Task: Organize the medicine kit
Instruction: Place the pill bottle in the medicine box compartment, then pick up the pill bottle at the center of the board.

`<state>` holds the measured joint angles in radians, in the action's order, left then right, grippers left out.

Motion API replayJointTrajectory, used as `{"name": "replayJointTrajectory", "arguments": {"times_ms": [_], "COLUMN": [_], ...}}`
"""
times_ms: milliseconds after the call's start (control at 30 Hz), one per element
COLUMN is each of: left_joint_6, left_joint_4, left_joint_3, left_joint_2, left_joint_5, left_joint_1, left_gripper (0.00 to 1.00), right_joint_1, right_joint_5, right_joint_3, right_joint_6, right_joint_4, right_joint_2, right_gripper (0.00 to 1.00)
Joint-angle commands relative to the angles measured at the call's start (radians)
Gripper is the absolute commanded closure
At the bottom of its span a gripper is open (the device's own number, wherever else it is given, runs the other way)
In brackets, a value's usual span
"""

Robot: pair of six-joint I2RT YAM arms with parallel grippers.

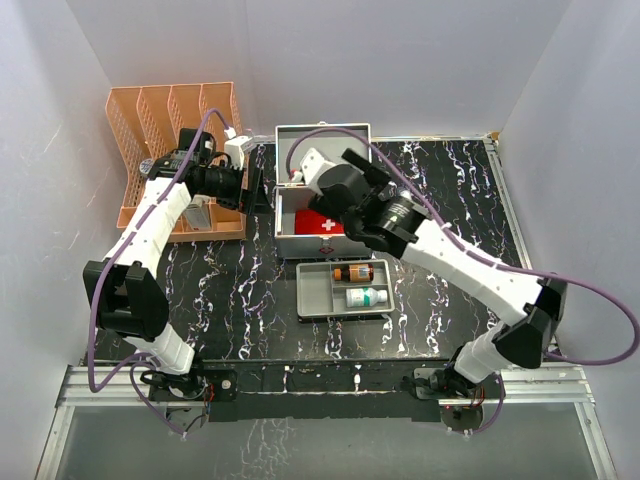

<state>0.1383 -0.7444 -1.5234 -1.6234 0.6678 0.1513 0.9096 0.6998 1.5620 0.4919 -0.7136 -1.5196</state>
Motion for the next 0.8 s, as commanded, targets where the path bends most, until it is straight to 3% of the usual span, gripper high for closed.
{"name": "replayJointTrajectory", "arguments": {"times_ms": [0, 100, 233, 400, 600, 767], "left_joint_6": [0.014, 0.015, 0.018, 0.017, 0.013, 0.006], "left_joint_4": [-0.031, -0.034, -0.049, -0.055, -0.055, -0.055], "left_joint_3": [-0.047, -0.047, -0.053, -0.063, -0.066, -0.056], "left_joint_2": [0.059, 0.064, 0.069, 0.071, 0.075, 0.085], "left_joint_5": [-0.001, -0.01, -0.021, -0.028, -0.037, -0.04], "left_joint_1": [-0.01, -0.01, -0.01, -0.01, -0.014, -0.021], "left_gripper": [0.01, 0.01, 0.01, 0.01, 0.01, 0.01], "right_joint_1": [-0.041, -0.129, -0.366, -0.583, -0.666, -0.691], "right_joint_5": [0.105, 0.088, -0.007, -0.155, -0.362, -0.471], "right_joint_3": [0.022, 0.027, 0.096, 0.35, 0.645, 0.589], "right_joint_6": [-0.003, -0.098, -0.324, -0.538, -0.636, -0.711], "right_joint_4": [0.176, 0.231, 0.223, 0.019, -0.289, -0.314], "right_joint_2": [0.033, 0.024, -0.031, -0.268, -0.627, -0.716], "right_gripper": [0.17, 0.15, 0.17, 0.21, 0.28, 0.3]}}
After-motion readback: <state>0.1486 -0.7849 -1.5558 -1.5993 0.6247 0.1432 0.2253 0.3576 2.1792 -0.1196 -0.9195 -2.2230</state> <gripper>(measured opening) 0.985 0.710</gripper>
